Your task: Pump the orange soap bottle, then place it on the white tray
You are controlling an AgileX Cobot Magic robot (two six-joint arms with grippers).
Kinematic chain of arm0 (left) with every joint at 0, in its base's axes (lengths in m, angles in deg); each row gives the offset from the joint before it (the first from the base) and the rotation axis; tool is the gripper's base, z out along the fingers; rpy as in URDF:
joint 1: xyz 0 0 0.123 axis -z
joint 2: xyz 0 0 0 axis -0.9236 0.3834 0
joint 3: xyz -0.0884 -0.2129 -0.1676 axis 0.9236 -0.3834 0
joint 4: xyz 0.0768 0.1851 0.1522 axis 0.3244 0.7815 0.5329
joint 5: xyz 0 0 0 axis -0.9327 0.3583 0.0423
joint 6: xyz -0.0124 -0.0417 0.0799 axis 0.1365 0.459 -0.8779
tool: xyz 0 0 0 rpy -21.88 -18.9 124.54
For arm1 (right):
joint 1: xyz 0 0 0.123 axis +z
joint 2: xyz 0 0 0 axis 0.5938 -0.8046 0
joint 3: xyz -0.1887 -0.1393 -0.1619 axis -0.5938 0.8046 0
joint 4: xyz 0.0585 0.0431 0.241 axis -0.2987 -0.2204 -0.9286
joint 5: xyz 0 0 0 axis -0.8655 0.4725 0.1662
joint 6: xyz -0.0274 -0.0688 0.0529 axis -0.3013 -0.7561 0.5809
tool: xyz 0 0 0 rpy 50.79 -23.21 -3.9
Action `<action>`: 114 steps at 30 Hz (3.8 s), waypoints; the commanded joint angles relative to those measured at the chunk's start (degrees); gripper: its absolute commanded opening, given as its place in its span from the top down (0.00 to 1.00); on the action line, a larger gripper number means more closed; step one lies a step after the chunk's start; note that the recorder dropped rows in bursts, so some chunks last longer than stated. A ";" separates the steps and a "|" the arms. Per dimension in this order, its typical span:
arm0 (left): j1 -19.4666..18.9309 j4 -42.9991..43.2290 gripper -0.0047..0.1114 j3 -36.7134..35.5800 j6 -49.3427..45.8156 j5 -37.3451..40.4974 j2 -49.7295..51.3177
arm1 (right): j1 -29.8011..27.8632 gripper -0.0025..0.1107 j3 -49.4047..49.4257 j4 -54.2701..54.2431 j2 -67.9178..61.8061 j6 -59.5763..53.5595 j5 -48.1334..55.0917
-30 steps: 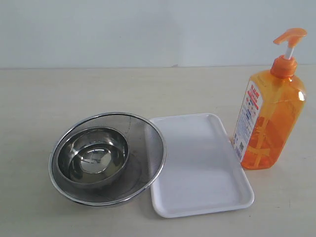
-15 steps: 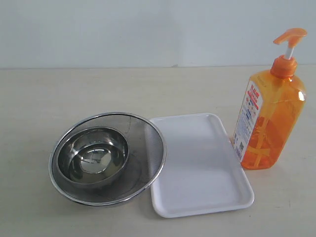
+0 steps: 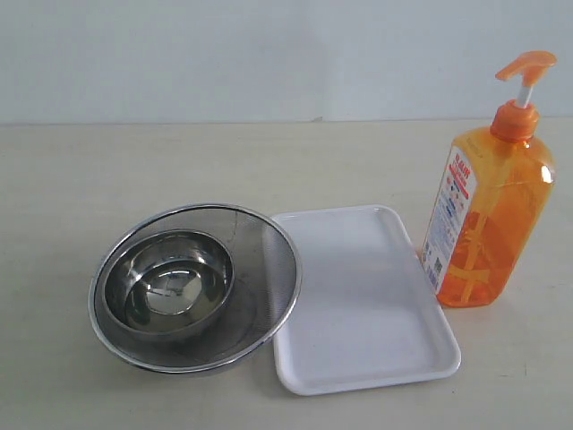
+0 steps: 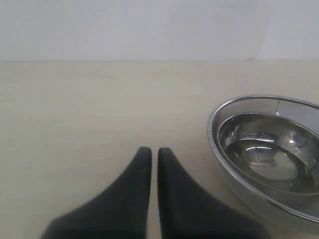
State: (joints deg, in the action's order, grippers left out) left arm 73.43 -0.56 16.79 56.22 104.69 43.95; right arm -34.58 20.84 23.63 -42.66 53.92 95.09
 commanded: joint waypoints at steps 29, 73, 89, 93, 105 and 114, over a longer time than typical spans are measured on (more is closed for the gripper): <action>-0.11 -0.40 0.92 -0.20 0.45 -0.14 -0.15 | -0.16 0.96 -0.03 -2.68 0.25 5.22 -36.05; -0.11 -0.40 0.92 -0.20 0.45 -0.14 -0.15 | -0.01 0.96 -0.03 16.19 -48.47 12.37 -76.22; -0.11 -0.40 0.92 -0.20 0.45 -0.14 -0.15 | -0.01 0.51 -5.37 22.92 -48.47 20.93 -65.95; -0.11 -0.40 0.92 -0.20 0.45 -0.14 -0.15 | -0.01 0.16 -5.37 22.92 -48.47 19.98 -66.31; -0.11 -0.40 0.92 -0.20 0.45 -0.14 -0.15 | -0.01 0.16 -11.59 23.99 -50.44 20.73 -62.71; -0.11 -0.40 0.92 -0.20 0.45 -0.14 -0.15 | -0.01 0.16 -12.05 24.36 -66.24 16.45 -76.49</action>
State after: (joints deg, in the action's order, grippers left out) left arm 73.43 -0.56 16.79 56.30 104.69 43.95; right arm -34.58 9.12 47.33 -104.73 72.49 24.80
